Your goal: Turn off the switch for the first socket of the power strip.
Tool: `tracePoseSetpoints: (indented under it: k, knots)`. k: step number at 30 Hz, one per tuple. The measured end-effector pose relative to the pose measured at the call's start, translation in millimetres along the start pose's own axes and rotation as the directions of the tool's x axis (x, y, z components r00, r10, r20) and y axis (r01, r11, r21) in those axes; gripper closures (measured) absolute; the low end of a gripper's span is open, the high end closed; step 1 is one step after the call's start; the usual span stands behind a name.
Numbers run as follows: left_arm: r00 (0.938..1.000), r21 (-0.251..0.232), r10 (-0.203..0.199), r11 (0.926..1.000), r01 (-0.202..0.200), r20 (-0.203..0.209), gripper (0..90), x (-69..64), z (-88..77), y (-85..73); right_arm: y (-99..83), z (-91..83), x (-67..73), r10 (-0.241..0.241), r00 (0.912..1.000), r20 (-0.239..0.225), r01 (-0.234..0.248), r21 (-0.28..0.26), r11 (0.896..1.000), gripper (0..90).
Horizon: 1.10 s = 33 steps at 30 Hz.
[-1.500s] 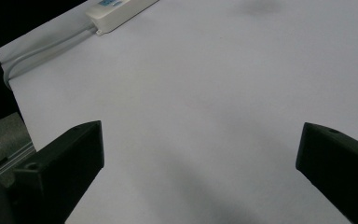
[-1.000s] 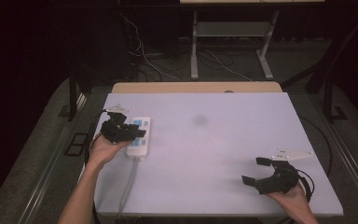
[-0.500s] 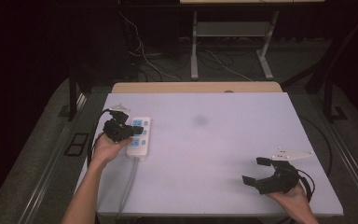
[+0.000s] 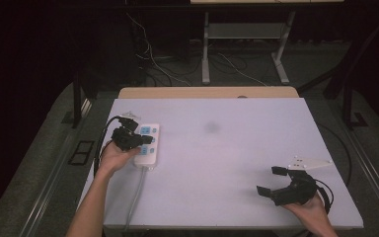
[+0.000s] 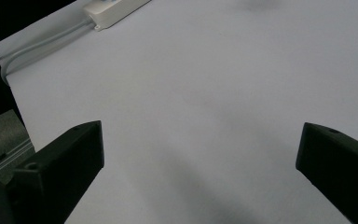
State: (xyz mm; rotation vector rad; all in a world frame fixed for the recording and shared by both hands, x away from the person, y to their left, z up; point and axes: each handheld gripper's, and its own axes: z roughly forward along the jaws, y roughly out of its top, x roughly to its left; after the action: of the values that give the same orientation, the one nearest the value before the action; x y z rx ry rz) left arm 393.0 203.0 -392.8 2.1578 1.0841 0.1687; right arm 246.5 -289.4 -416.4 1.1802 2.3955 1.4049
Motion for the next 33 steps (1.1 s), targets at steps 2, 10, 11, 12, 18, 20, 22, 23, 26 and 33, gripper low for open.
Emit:
tracePoseSetpoints:
  k: [2,10,11,12,18,20,22,23,26,33]
  knots:
    - [1.0,0.017,0.006,0.9998,-0.006,0.002,89.5,-0.4,1.9,-0.1,0.0,0.0,0.0,0.0,1.0,0.0,0.0,0.0,1.0,0.7]
    - [0.9997,0.077,0.021,0.9968,-0.022,0.014,89.6,-1.4,10.0,-1.2,-0.2,-0.2,-0.4,-0.001,1.0,0.001,0.001,-0.001,1.0,0.7]
    - [0.9996,0.089,0.022,0.9958,-0.023,0.016,89.6,-1.6,10.8,-1.5,-0.2,-0.3,-0.4,-0.001,1.0,0.0,0.001,-0.001,1.0,0.7]
    - [0.9996,0.097,0.023,0.995,-0.024,0.018,89.6,-1.7,11.4,-1.7,-0.2,-0.3,-0.5,-0.001,1.0,0.0,0.001,-0.001,1.0,0.7]
    - [0.9994,0.121,0.022,0.9923,-0.025,0.029,89.6,-1.6,14.3,-3.0,-0.3,-0.3,-0.4,0.0,1.0,0.0,0.0,0.001,1.0,0.7]
    - [0.9994,0.123,0.022,0.9921,-0.025,0.026,89.7,-1.4,14.1,-3.0,-0.3,-0.5,-0.6,-0.001,1.0,0.0,0.001,0.001,1.0,0.7]
    - [0.9994,0.124,0.022,0.992,-0.025,0.025,89.7,-1.1,13.7,-3.4,-0.3,-0.6,-0.7,-0.001,1.0,0.001,0.001,0.0,1.0,0.7]
    - [0.9993,0.128,0.027,0.9914,-0.03,0.025,89.7,-0.1,13.0,-3.7,-0.3,-0.6,-0.7,-0.001,1.0,0.001,0.001,0.0,1.0,0.7]
    - [0.9992,0.113,0.001,0.9936,-0.005,0.039,89.8,2.8,12.5,-6.2,-0.4,-0.9,-0.6,-0.002,1.0,0.001,0.002,0.001,1.0,0.7]
    - [0.9988,0.097,-0.016,0.9952,0.012,0.047,90.0,4.2,12.3,-8.8,-0.6,-0.9,-0.7,-0.004,1.0,0.005,0.004,0.002,1.0,0.7]
